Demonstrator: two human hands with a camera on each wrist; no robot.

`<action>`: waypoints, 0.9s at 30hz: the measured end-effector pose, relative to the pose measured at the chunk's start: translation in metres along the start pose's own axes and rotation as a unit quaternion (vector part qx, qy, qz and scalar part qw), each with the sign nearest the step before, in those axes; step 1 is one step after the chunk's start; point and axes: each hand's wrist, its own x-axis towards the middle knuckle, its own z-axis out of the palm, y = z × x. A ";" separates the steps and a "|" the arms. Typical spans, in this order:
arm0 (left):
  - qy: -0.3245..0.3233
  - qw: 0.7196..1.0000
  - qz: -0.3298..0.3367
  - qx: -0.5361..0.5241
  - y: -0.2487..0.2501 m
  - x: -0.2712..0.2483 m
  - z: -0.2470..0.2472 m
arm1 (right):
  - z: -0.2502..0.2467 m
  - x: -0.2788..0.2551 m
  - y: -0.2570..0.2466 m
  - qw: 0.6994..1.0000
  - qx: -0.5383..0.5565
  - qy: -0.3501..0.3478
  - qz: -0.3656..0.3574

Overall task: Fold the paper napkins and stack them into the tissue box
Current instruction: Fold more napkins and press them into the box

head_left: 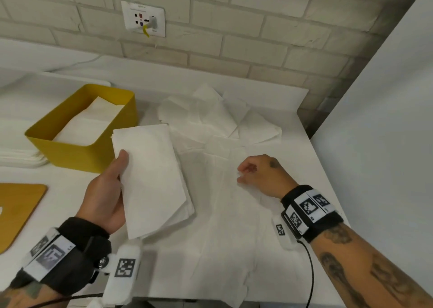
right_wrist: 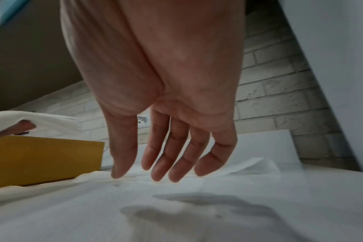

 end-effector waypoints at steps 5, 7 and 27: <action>-0.001 1.000 -0.006 -0.012 -0.002 -0.006 0.001 | 0.014 0.019 -0.022 0.990 -0.114 -0.082 0.024; -0.001 1.000 -0.004 -0.019 -0.001 -0.009 -0.002 | 0.017 0.021 -0.025 0.982 -0.157 -0.096 0.035; -0.026 0.999 0.038 0.015 0.012 -0.010 -0.001 | -0.047 -0.008 -0.022 0.985 0.110 -0.098 -0.085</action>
